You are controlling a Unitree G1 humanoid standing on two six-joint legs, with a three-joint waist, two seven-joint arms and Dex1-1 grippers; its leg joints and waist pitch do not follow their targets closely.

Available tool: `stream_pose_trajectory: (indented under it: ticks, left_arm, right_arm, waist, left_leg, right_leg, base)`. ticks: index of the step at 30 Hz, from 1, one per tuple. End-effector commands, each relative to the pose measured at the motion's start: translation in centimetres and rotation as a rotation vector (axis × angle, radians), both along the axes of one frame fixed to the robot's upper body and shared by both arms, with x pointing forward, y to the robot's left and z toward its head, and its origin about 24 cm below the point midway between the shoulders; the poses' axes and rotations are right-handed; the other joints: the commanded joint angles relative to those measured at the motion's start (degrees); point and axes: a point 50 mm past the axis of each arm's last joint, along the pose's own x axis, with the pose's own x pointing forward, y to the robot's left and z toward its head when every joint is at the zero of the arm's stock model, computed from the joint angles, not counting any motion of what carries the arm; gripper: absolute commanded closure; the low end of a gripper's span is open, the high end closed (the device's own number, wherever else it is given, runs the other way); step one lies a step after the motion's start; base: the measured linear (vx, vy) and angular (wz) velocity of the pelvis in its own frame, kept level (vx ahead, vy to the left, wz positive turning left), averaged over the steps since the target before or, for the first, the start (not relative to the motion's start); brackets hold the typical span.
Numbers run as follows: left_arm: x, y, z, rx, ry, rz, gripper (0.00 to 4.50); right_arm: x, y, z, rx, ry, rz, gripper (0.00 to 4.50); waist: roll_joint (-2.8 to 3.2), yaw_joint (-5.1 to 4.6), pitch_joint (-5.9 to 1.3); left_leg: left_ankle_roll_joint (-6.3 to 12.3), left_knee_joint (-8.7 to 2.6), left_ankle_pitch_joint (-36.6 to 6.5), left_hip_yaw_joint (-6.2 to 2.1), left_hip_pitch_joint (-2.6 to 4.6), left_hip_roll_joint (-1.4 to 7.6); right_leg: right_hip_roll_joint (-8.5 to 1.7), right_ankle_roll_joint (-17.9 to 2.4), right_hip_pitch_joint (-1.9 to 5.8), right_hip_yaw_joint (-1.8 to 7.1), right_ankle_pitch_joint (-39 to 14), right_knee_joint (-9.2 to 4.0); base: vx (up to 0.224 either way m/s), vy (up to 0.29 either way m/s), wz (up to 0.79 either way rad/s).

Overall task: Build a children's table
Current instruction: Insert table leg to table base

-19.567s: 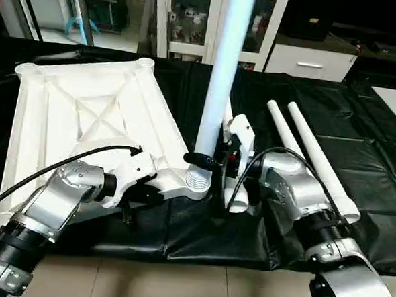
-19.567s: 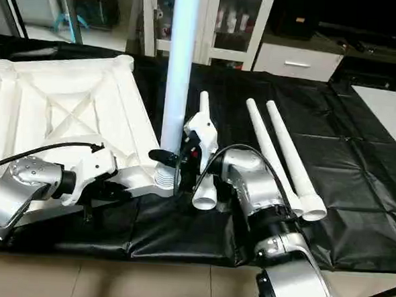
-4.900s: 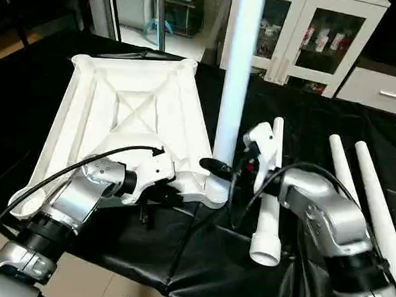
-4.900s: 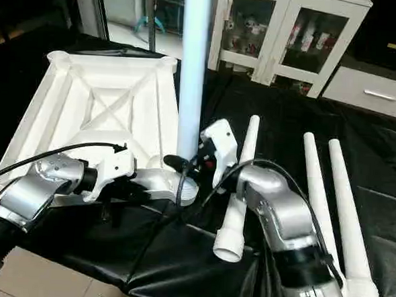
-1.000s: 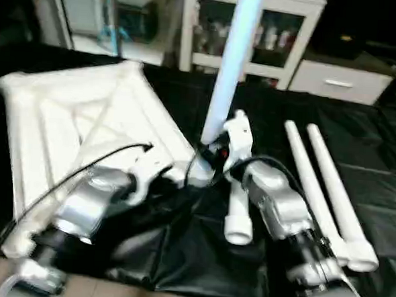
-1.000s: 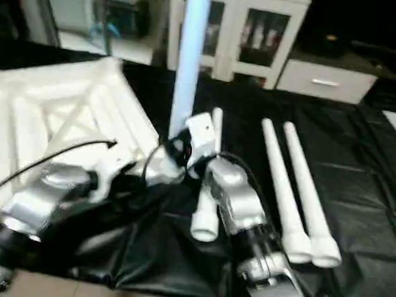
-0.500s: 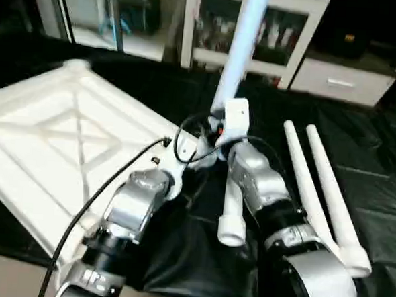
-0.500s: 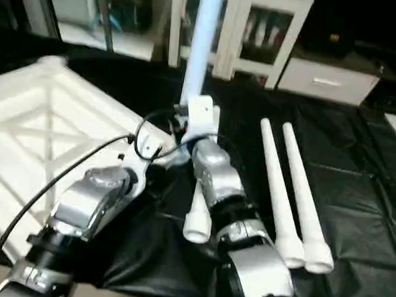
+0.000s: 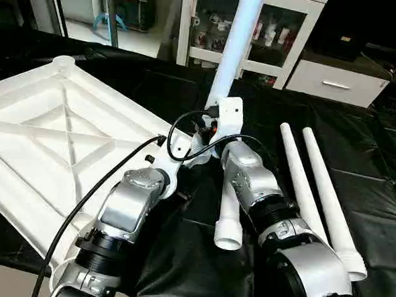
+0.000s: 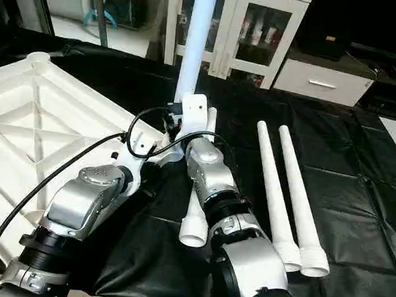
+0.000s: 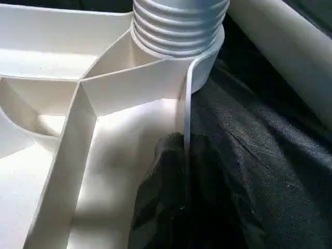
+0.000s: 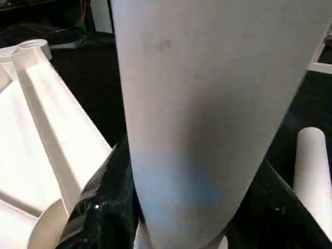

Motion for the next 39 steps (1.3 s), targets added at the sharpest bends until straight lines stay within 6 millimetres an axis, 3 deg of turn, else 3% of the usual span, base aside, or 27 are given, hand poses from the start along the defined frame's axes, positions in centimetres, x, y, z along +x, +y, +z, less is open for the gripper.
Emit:
stream_pose_trajectory:
  ticks: [1,4,5,7,11,13,17,23,27,39]
  left_arm:
    - [0.4,0.7,1.0,0.003,-0.053,0.023,4.5]
    - [0.3,0.7,0.9,0.003,-0.052,0.011,4.5]
    - [0.3,0.8,0.9,0.005,-0.053,0.003,4.5]
    - [0.3,0.9,0.8,0.006,-0.054,-0.005,4.5]
    - [0.1,1.1,0.8,0.012,-0.06,-0.046,4.5]
    - [0.0,1.4,0.8,0.022,-0.062,-0.066,4.5]
    - [-0.1,1.8,0.8,0.032,-0.062,-0.092,4.5]
    - [-0.3,2.2,0.7,0.044,-0.06,-0.13,4.5]
    - [-0.5,2.6,0.6,0.055,-0.054,-0.158,4.5]
    - [-1.3,3.7,0.7,0.076,-0.023,-0.346,4.5]
  right_arm:
    - [-2.1,0.3,-4.8,0.004,0.211,0.06,2.33]
    - [-2.0,0.4,-4.4,0.013,0.189,0.076,2.33]
    - [-2.0,0.5,-4.1,0.026,0.175,0.104,2.09]
    - [-2.0,0.6,-3.9,0.032,0.165,0.121,1.91]
    - [-1.9,0.5,-3.0,0.06,0.127,0.2,1.51]
    - [-2.0,-0.1,-2.6,0.059,0.103,0.245,1.4]
    - [-2.2,-1.5,-2.2,0.047,0.079,0.3,1.01]
    - [-2.6,-3.2,-1.9,0.031,0.056,0.345,0.56]
    - [-2.9,-4.5,-1.8,0.005,0.056,0.346,0.05]
    - [-3.8,-7.9,0.0,-0.021,0.041,0.424,0.05]
  waist:
    - [1.32,0.37,-1.91]
    - [1.3,0.38,-1.93]
    - [1.65,0.37,-1.97]
    - [1.41,0.36,-2.02]
    - [1.4,0.58,-2.42]
    - [1.76,0.72,-2.41]
    - [1.9,1.12,-2.53]
    - [1.84,1.6,-2.34]
    - [2.02,1.92,-2.48]
    - [2.08,2.61,-2.69]
  left_leg:
    - [-0.34,-4.42,-22.31,0.28,-0.83,0.7]
    - [-0.17,-4.41,-21.79,0.34,-0.82,0.73]
    - [-0.17,-4.39,-21.52,0.32,-0.83,0.73]
    - [0.04,-4.37,-20.32,0.42,-0.98,0.73]
    - [1.21,-4.09,-14.39,0.74,-1.16,0.84]
    - [2.23,-3.81,-10.43,0.93,-1.07,0.83]
    - [3.39,-3.52,-6.61,1.12,-0.89,0.8]
    - [3.06,-3.59,-8.42,1.26,-0.62,0.92]
    - [2.84,-3.35,-7.02,1.36,-0.47,0.86]
    - [4.04,-2.91,-3.5,1.45,-0.31,0.71]
  right_leg:
    - [-2.69,-5.55,1.87,2.15,-22.92,-5.19]
    - [-2.72,-6.06,1.92,2.19,-22.29,-5.11]
    - [-2.73,-6.23,1.97,2.24,-21.8,-5.03]
    - [-2.68,-6.74,2.19,2.24,-20.49,-4.87]
    - [-2.64,-9.4,2.88,2.38,-12.67,-3.94]
    - [-2.58,-11.08,3.15,2.4,-8.02,-3.47]
    - [-2.54,-12.85,3.55,2.43,-3.41,-2.99]
    - [-2.64,-12.74,3.53,2.53,-7.47,-3.41]
    - [-2.53,-13.11,3.51,2.58,-5.74,-3.16]
    - [-2.39,-14.19,3.89,2.56,-1.22,-2.49]
  base:
    - [0.0,0.0,0.0]
    - [0.0,0.0,0.0]
    - [0.0,0.0,0.0]
    - [0.0,0.0,0.0]
    - [0.0,0.0,0.0]
    - [0.0,0.0,0.0]
    - [0.0,0.0,0.0]
    - [0.0,0.0,0.0]
    - [0.0,0.0,0.0]
    - [0.0,0.0,0.0]
